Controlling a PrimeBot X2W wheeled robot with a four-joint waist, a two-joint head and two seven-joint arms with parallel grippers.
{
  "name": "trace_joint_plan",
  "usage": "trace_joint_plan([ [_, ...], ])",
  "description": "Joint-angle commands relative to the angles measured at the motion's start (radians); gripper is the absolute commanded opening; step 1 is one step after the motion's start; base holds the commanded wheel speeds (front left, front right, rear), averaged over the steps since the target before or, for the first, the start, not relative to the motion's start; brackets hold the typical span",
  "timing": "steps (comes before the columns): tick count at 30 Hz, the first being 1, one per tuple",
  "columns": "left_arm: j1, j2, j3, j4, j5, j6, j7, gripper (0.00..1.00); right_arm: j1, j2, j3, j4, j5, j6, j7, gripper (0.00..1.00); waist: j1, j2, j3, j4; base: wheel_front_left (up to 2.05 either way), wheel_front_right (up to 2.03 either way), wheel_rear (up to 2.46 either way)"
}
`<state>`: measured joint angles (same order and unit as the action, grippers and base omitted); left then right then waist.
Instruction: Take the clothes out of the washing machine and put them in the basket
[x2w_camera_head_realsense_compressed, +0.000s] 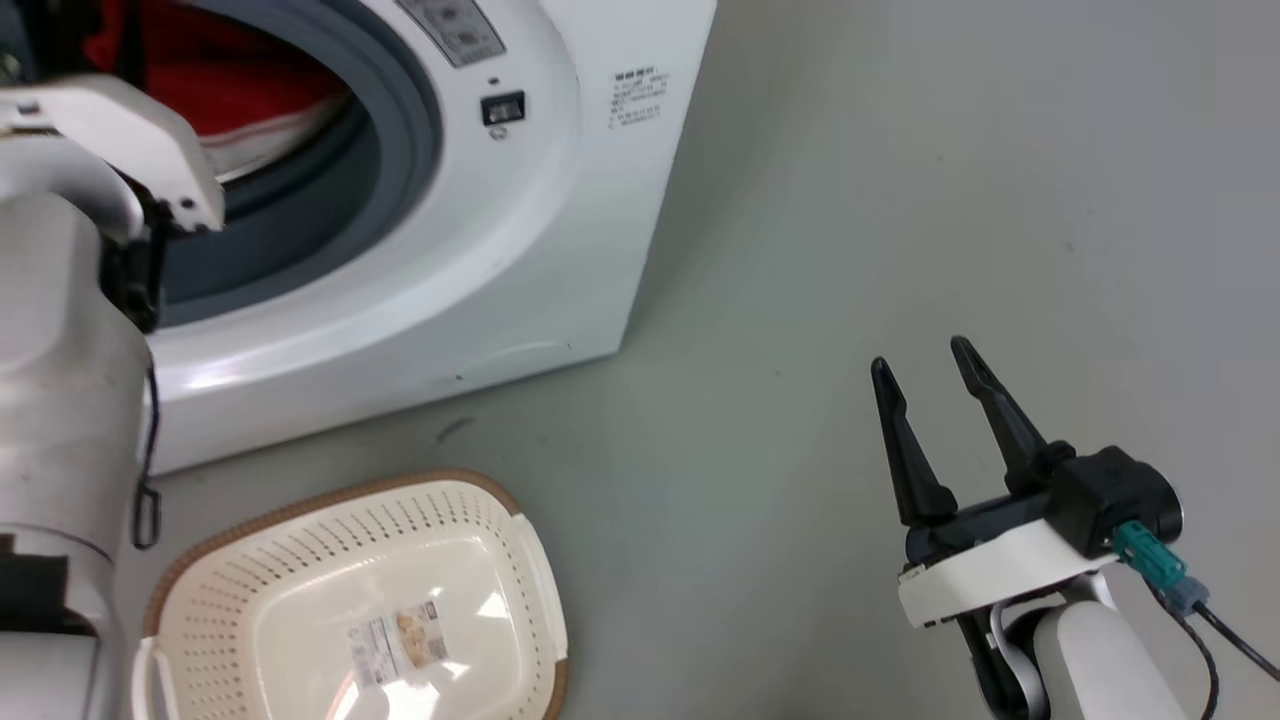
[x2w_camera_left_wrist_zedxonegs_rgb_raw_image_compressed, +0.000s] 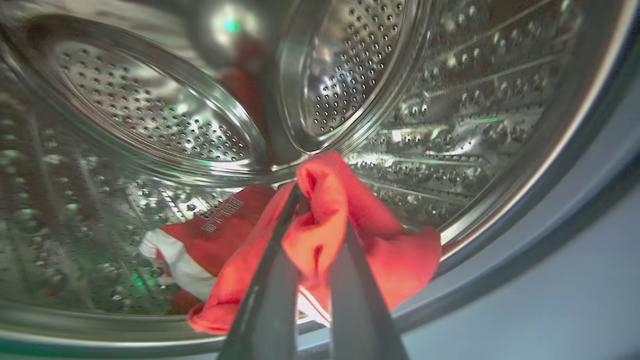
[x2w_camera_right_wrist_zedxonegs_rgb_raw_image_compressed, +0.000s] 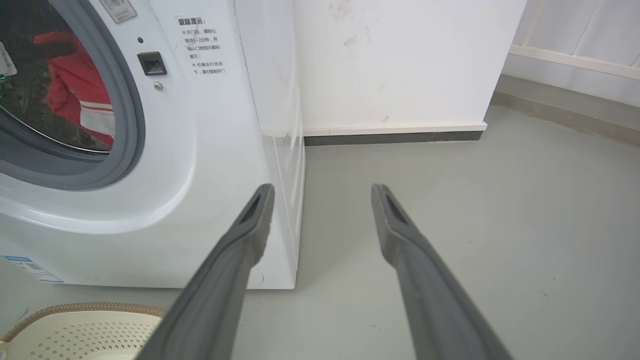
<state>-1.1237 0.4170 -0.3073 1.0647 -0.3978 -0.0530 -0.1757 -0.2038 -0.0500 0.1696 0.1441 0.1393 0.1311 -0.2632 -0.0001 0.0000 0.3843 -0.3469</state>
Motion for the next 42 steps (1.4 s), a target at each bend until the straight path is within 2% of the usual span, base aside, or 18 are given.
trace_joint_plan([
  [1,0.026,-0.014,0.006,0.004,-0.008,-0.003,-0.021,0.00,0.018,-0.001,-0.007,0.007,-0.010,-0.001,-0.001,1.00,0.0001,0.0000,-0.071,0.035,0.00,0.00,0.00],
  [4,0.081,-0.040,0.021,-0.007,-0.032,-0.006,-0.072,0.00,0.042,-0.001,-0.023,0.012,-0.020,-0.001,0.013,1.00,0.0001,0.0000,-0.144,0.055,0.00,0.00,0.00],
  [12,0.178,-0.061,0.061,-0.085,-0.061,-0.003,-0.090,0.00,0.081,-0.001,-0.040,0.001,-0.031,-0.001,0.043,1.00,0.0001,0.0000,-0.226,0.079,0.00,0.00,0.00],
  [21,0.397,-0.080,0.123,-0.360,-0.049,0.033,-0.090,0.00,0.139,-0.001,-0.070,-0.017,-0.038,-0.001,0.067,1.00,0.0001,0.0000,-0.305,0.120,0.00,0.00,0.00],
  [24,0.549,-0.086,0.140,-0.554,-0.035,0.067,-0.090,0.00,0.164,0.000,-0.078,-0.030,-0.043,-0.001,0.084,1.00,0.0001,0.0000,-0.338,0.145,0.00,0.00,0.00],
  [29,0.718,-0.098,0.145,-0.782,-0.036,0.122,-0.083,0.00,0.188,0.000,-0.084,-0.050,-0.050,-0.001,0.099,1.00,0.0001,0.0000,-0.355,0.175,0.00,0.00,0.00],
  [35,0.949,-0.121,0.128,-1.040,-0.043,0.199,-0.023,0.00,0.200,0.000,-0.082,-0.076,-0.059,-0.001,0.117,1.00,0.0001,0.0000,-0.352,0.210,0.00,0.00,0.00],
  [39,1.072,-0.139,0.104,-1.121,-0.047,0.234,0.010,0.00,0.199,0.000,-0.083,-0.095,-0.064,-0.001,0.123,1.00,0.0001,0.0000,-0.326,0.233,0.00,0.00,0.00],
  [42,1.125,-0.147,0.090,-1.107,-0.057,0.236,0.021,0.00,0.184,0.000,-0.079,-0.104,-0.067,-0.001,0.126,1.00,0.0001,0.0000,-0.295,0.247,0.00,0.00,0.00],
])
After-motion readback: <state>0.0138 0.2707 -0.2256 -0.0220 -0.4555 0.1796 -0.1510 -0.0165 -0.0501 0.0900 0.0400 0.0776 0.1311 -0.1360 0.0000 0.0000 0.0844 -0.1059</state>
